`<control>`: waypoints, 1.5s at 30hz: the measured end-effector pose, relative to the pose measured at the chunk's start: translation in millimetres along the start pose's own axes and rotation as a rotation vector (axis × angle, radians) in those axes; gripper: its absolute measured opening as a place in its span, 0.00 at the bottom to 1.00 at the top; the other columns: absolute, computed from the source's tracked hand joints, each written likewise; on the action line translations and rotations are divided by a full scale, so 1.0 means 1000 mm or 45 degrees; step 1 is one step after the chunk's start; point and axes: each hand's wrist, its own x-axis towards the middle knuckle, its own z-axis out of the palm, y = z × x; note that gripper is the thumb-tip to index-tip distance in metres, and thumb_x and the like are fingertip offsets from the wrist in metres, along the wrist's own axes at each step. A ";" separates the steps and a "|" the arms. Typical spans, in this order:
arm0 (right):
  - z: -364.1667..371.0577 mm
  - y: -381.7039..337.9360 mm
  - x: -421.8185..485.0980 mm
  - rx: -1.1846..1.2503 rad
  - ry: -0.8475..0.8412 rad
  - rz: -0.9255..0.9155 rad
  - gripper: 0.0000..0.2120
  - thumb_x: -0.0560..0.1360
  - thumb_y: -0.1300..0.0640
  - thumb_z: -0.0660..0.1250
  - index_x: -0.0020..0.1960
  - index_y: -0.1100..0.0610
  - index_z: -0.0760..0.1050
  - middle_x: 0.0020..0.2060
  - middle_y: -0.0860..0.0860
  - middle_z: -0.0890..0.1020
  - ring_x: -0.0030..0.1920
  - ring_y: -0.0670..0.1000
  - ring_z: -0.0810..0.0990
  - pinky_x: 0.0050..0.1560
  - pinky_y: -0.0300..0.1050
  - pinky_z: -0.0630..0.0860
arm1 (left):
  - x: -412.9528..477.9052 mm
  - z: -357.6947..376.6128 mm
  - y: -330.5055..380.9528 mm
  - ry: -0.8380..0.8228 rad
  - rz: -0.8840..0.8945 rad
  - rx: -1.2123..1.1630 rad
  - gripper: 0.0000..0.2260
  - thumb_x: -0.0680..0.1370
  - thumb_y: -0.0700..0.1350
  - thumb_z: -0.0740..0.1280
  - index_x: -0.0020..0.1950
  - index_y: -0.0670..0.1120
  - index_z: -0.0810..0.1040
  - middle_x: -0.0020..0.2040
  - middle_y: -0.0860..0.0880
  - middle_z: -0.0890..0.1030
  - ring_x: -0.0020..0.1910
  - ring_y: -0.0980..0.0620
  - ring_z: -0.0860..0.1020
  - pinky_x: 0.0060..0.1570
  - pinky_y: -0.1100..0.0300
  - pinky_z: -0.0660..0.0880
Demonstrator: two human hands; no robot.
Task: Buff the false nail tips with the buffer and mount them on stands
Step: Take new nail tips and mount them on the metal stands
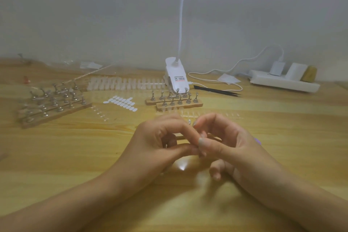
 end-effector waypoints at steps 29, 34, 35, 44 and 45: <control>-0.077 -0.004 0.006 -1.143 0.158 -0.190 0.25 0.70 0.46 0.76 0.64 0.36 0.71 0.49 0.40 0.83 0.46 0.42 0.79 0.38 0.27 0.70 | 0.017 -0.045 -0.023 0.058 -0.239 0.715 0.13 0.75 0.65 0.62 0.49 0.59 0.79 0.49 0.65 0.80 0.51 0.62 0.73 0.51 0.58 0.69; -0.089 -0.007 0.011 -1.098 0.217 -0.174 0.29 0.74 0.33 0.59 0.74 0.38 0.62 0.57 0.37 0.82 0.59 0.42 0.78 0.58 0.39 0.71 | 0.029 -0.065 -0.032 0.188 -0.332 1.258 0.09 0.79 0.55 0.64 0.59 0.59 0.75 0.60 0.63 0.75 0.63 0.55 0.68 0.63 0.50 0.68; -0.090 -0.005 0.011 -1.074 0.179 -0.145 0.29 0.75 0.33 0.58 0.74 0.37 0.61 0.58 0.37 0.81 0.61 0.41 0.78 0.62 0.41 0.70 | 0.031 -0.064 -0.033 0.168 -0.344 1.284 0.11 0.78 0.58 0.65 0.59 0.59 0.74 0.59 0.63 0.75 0.63 0.55 0.68 0.63 0.50 0.67; -0.092 -0.001 0.009 -1.035 0.119 -0.177 0.20 0.82 0.46 0.54 0.74 0.40 0.65 0.56 0.40 0.84 0.61 0.41 0.80 0.65 0.46 0.72 | 0.032 -0.062 -0.039 0.129 -0.311 1.075 0.09 0.72 0.61 0.67 0.47 0.58 0.77 0.47 0.61 0.77 0.48 0.62 0.71 0.54 0.52 0.72; -0.092 -0.001 0.009 -1.034 0.109 -0.174 0.20 0.82 0.45 0.55 0.74 0.40 0.66 0.56 0.40 0.84 0.61 0.41 0.80 0.65 0.45 0.72 | 0.032 -0.063 -0.039 0.131 -0.300 1.072 0.07 0.74 0.59 0.68 0.47 0.58 0.78 0.45 0.61 0.77 0.46 0.63 0.71 0.54 0.51 0.72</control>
